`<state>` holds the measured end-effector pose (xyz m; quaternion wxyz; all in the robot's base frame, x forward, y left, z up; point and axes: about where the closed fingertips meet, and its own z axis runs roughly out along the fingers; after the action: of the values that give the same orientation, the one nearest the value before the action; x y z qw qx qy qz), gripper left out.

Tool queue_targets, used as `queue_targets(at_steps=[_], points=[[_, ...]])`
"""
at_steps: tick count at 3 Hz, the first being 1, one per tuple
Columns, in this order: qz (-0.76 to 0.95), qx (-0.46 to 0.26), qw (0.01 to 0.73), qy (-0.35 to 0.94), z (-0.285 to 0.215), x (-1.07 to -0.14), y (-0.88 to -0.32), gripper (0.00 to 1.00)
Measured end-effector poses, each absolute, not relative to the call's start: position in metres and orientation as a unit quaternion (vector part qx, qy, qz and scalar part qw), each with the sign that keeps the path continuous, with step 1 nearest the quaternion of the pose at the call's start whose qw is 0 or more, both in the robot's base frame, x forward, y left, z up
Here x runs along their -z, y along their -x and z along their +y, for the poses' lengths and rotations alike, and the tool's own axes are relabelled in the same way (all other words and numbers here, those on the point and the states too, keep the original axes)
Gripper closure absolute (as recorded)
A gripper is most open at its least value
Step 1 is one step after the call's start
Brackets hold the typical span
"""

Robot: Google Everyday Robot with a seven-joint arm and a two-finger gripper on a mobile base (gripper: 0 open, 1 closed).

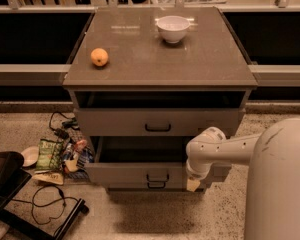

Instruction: Open middle drawer

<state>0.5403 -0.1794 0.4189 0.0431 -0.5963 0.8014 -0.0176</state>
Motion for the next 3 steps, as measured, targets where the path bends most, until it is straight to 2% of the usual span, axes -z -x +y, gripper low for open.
queue_targets(at_steps=[1, 3], points=[[0.801, 0.018, 0.043, 0.596, -0.1794, -0.4194, -0.5403, 0.0], [0.797, 0.021, 0.051, 0.601, -0.1797, -0.4256, -0.5497, 0.0]])
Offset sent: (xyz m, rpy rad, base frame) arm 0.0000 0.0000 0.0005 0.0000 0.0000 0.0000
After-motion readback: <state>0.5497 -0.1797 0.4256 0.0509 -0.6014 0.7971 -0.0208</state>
